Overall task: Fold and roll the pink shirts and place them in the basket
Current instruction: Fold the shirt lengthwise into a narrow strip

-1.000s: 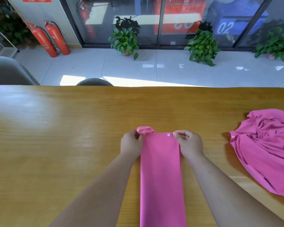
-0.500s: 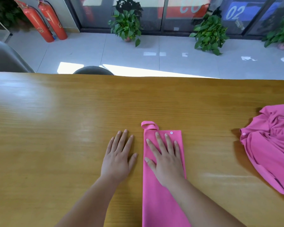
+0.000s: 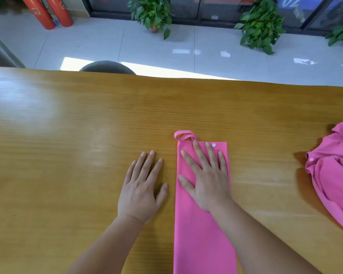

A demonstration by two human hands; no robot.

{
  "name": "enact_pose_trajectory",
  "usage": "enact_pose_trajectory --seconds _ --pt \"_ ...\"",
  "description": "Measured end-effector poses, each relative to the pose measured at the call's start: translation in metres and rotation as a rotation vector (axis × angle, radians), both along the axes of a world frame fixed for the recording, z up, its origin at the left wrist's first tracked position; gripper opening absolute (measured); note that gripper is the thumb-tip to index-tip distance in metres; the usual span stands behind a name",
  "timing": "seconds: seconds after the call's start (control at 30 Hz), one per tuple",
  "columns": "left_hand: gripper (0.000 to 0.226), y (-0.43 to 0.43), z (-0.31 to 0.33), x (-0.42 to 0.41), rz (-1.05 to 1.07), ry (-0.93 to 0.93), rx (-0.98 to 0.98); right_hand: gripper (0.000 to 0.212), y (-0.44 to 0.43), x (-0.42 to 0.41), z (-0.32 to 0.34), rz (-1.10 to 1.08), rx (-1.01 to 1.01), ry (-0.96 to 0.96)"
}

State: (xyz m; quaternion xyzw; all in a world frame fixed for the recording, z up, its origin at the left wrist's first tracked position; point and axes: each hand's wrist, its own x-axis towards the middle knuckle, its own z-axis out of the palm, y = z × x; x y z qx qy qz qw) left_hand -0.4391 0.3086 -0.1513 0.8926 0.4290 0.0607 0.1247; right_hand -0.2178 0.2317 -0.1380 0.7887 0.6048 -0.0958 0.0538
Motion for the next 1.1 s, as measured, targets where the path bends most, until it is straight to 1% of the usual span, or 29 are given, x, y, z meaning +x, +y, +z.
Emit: enact_pose_trajectory --seconds 0.13,0.27,0.33,0.43,0.53,0.77,0.9,0.97,1.1 --pt "0.07 -0.001 -0.002 -0.001 0.005 -0.009 0.013 0.076 0.038 0.024 -0.009 0.003 0.052 -0.001" --pt "0.068 -0.002 -0.002 -0.002 0.014 -0.004 0.019 0.073 0.052 0.026 -0.009 -0.037 0.025 0.0" --pt "0.068 -0.002 -0.001 -0.002 0.01 0.0 0.019 0.071 0.032 0.007 -0.006 -0.099 0.023 -0.002" --pt "0.069 -0.002 0.0 -0.003 0.01 0.012 0.017 0.072 -0.022 -0.03 -0.003 -0.155 0.011 0.008" --pt "0.069 -0.002 0.0 -0.003 0.011 0.003 0.017 0.073 -0.043 -0.038 -0.003 -0.188 0.0 0.019" --pt "0.068 -0.002 -0.001 -0.002 0.019 0.009 0.026 0.075 0.027 0.007 -0.014 -0.177 0.073 0.012" --pt "0.068 -0.002 0.0 -0.002 0.02 0.0 0.034 0.077 0.049 0.018 -0.013 -0.176 0.027 0.027" --pt "0.068 -0.002 0.0 -0.003 0.017 0.005 0.033 0.077 0.031 0.006 -0.01 -0.184 0.023 0.038" --pt "0.069 -0.001 0.0 -0.003 0.013 -0.006 0.032 0.079 -0.038 -0.029 -0.001 -0.164 -0.005 0.028"
